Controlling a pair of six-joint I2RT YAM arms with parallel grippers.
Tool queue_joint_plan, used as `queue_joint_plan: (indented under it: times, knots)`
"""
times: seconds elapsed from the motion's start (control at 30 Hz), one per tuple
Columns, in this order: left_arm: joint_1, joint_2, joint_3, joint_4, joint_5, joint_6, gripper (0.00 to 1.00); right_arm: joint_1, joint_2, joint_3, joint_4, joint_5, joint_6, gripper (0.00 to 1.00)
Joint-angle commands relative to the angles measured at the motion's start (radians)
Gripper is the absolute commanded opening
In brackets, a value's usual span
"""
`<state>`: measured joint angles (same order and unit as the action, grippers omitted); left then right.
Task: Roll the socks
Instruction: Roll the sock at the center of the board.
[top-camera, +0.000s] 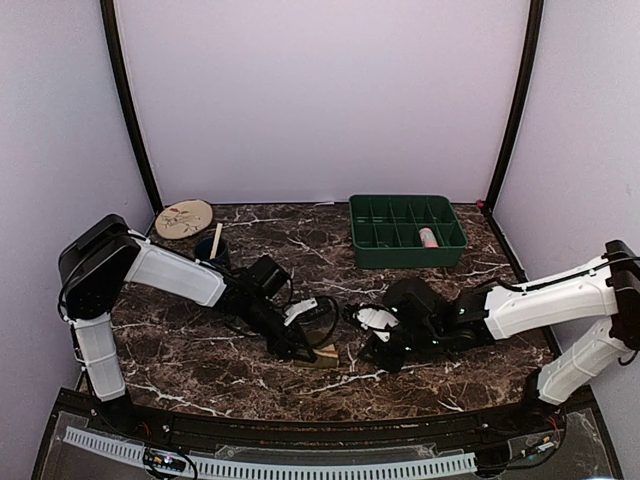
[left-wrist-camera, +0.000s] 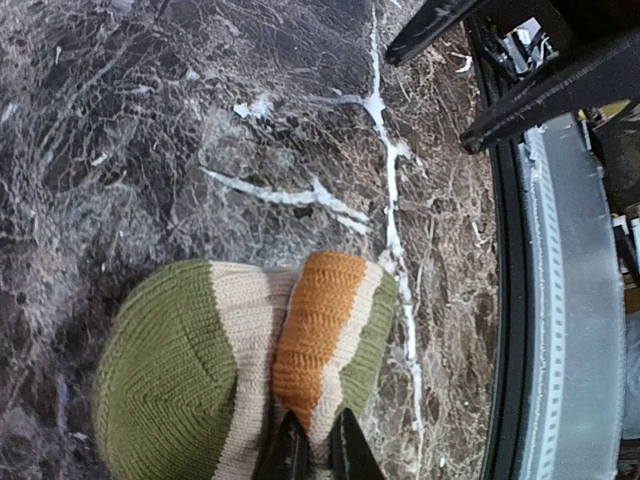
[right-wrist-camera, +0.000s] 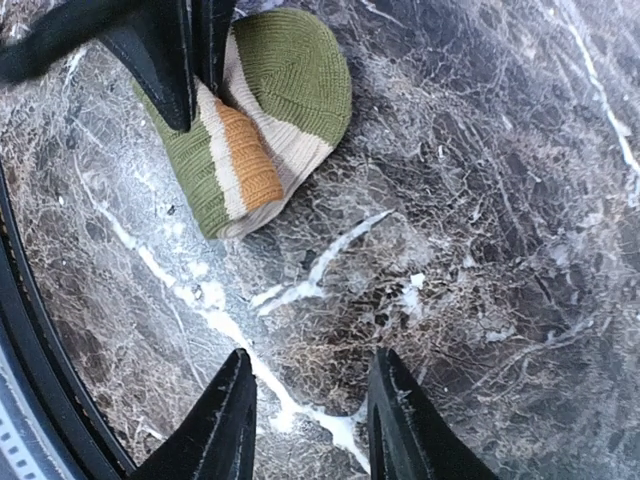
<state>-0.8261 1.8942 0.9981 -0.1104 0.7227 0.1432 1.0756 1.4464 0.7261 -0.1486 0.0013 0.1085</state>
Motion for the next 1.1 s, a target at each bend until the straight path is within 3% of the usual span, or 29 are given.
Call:
queue_joint_plan:
  times: [0.0, 0.4, 1.07]
  knots:
    - [0.021, 0.055, -0.034, -0.176, 0.071, -0.030, 0.00, 0.077, -0.042, -0.030, 0.088, 0.202, -0.084, 0.35]
    - [0.073, 0.085, -0.026, -0.242, 0.128, -0.016, 0.00, 0.255, 0.140, 0.093, 0.141, 0.325, -0.263, 0.36]
    - [0.092, 0.112, -0.015, -0.269, 0.142, -0.004, 0.00, 0.284, 0.312, 0.233, 0.116, 0.251, -0.381, 0.41]
